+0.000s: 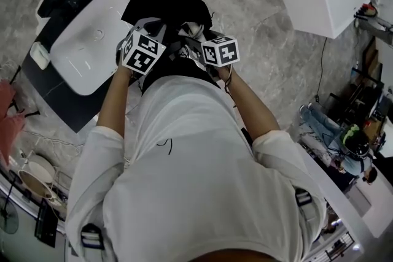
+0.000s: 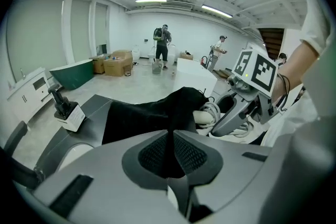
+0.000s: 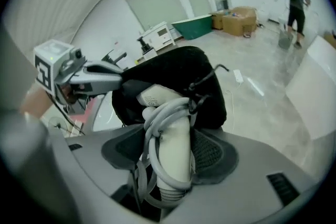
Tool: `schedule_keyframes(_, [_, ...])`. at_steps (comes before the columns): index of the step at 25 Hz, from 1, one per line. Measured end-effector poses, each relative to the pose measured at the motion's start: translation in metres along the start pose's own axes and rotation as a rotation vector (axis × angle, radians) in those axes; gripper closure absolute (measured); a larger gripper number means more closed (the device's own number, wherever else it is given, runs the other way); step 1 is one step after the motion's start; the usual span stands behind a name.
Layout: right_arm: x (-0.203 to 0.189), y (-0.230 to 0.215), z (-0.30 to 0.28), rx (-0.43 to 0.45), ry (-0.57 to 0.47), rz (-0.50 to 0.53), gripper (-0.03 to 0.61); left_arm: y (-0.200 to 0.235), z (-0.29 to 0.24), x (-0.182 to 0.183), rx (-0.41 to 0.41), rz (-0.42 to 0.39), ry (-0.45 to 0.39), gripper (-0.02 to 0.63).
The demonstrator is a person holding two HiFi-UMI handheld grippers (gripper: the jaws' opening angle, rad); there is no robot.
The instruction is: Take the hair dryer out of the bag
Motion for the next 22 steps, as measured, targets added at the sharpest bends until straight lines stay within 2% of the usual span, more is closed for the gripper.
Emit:
schedule_keyframes(2, [-0.006,-0.005,0.003,0.036,-0.031,-0.119,0.316,-0.002,0.002,0.004,0.008,0.0,-0.012,0.571])
schedule_keyframes(6, [-0.013,-0.003,0.006,0.053,-0.035,-0.114,0.315,0.006,0.003,0.006,0.032,-0.014,-0.006,0.571])
schedule_keyframes(10, [-0.01,-0.002,0.016,0.101,-0.086,-0.23,0.316,0.018,0.008,0.012,0.033,-0.048,-0.002,0.571])
schedule_keyframes(12, [-0.012,-0.001,0.018,0.109,-0.094,-0.246,0.315,0.025,0.009,0.013,0.032,-0.061,0.004,0.569])
schedule_keyframes(15, [-0.019,0.003,0.014,0.122,-0.064,-0.173,0.316,0.034,0.005,0.012,0.032,-0.075,0.023,0.571])
schedule_keyframes(18, [-0.022,0.008,0.014,0.09,-0.026,-0.083,0.315,0.041,-0.003,0.009,0.03,-0.083,0.039,0.571])
schedule_keyframes(22, [-0.025,0.01,0.013,0.055,0.005,0.01,0.316,0.048,-0.012,0.001,-0.003,-0.026,0.031,0.571])
Point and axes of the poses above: the fingertips, and each gripper's own axes: z backward along the fingers, y to its left, x out of its top, the point moved 10 cm from there along z, backward along the fingers, and after that the axes turned 1 degree about -y, right-handed, at the moved point
